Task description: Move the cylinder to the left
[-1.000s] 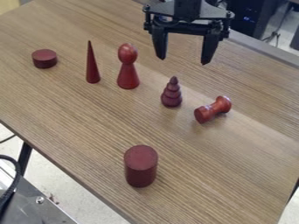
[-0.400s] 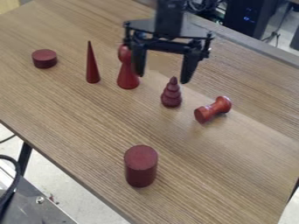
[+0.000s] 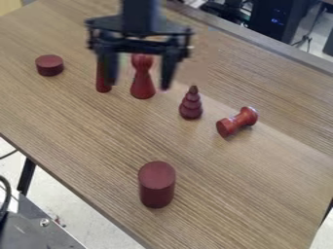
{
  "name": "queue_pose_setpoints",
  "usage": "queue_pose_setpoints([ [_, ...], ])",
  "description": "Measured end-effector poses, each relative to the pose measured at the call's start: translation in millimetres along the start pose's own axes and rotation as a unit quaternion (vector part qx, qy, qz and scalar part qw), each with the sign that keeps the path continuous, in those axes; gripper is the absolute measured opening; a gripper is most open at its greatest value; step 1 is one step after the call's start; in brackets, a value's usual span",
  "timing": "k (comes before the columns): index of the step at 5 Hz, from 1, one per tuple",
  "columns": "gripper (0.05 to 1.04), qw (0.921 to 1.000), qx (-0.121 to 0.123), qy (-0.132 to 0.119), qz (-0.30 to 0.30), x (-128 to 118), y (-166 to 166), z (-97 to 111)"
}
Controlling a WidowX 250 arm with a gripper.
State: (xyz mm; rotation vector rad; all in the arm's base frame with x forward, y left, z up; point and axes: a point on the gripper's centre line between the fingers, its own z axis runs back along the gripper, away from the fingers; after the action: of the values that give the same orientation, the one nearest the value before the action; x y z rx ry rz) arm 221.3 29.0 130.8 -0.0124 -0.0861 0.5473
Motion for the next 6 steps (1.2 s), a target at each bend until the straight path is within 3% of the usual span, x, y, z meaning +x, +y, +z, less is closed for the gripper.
queue_pose_setpoints([
  [2,0.997,0.9979,-0.007,0.064,-0.01,-47,38,-21],
  [3,0.997,0.997,-0.014,0.074,-0.019,-68,41,-23],
  [4,0.997,0.9963,-0.025,0.069,-0.045,-89,37,-21],
  [6,0.997,0.9933,-0.045,0.031,-0.101,-98,11,-16],
])
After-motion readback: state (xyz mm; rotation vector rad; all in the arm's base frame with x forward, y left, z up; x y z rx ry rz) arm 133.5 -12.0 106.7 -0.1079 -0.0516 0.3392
